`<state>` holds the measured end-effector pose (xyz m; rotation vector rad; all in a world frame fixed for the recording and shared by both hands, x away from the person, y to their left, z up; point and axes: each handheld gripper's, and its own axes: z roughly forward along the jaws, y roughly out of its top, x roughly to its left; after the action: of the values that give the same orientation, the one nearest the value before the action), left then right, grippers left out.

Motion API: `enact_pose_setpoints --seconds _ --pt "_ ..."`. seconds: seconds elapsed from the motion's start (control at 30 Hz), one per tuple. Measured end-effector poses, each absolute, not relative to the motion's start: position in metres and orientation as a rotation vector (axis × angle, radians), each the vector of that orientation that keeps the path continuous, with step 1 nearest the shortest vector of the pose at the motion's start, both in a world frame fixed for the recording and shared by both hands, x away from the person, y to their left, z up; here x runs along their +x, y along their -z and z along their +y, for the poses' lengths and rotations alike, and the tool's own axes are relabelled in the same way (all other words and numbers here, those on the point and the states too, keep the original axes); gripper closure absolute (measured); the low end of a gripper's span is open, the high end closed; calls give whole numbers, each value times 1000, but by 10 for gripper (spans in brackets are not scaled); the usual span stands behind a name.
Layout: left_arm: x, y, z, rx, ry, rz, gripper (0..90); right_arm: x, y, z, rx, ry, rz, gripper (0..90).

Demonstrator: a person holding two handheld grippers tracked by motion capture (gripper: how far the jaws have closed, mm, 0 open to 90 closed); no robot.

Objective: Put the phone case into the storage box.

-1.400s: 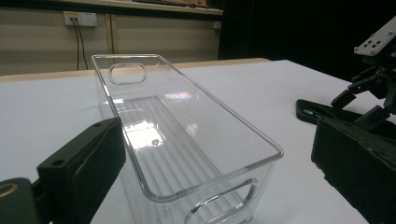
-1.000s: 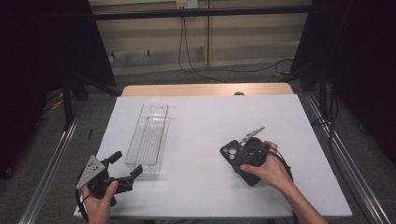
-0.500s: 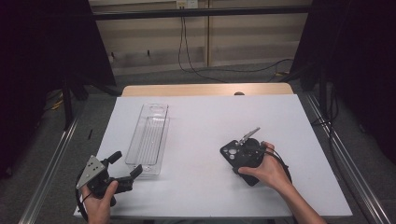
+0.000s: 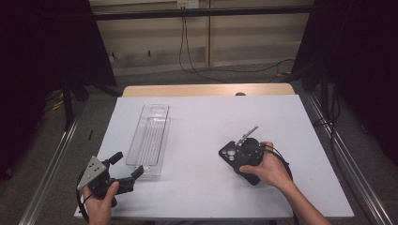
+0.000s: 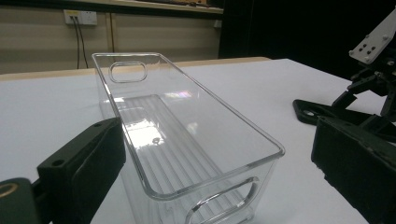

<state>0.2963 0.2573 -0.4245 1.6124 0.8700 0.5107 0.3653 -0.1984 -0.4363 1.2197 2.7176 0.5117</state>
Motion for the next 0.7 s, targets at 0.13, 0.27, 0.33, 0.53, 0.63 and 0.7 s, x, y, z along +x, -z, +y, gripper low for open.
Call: enact_pose_setpoints --seconds 0.13,0.27,0.33,0.53,0.63,0.7 --pt "296 425 255 1618 -507 867 30 366 436 -199 1220 -518 2721 142" --pt "297 425 255 1618 -507 872 30 366 435 -202 1212 -540 2726 150" --pt "297 425 256 1616 -509 872 30 365 435 -203 1194 -545 2726 150" --pt "297 425 256 1619 -508 871 30 365 432 -205 1194 -592 2712 151" --pt "297 425 256 1616 -509 875 30 363 429 -208 1190 -631 2698 152" --pt "297 425 256 1617 -509 873 30 362 426 -210 1187 -662 2684 151"
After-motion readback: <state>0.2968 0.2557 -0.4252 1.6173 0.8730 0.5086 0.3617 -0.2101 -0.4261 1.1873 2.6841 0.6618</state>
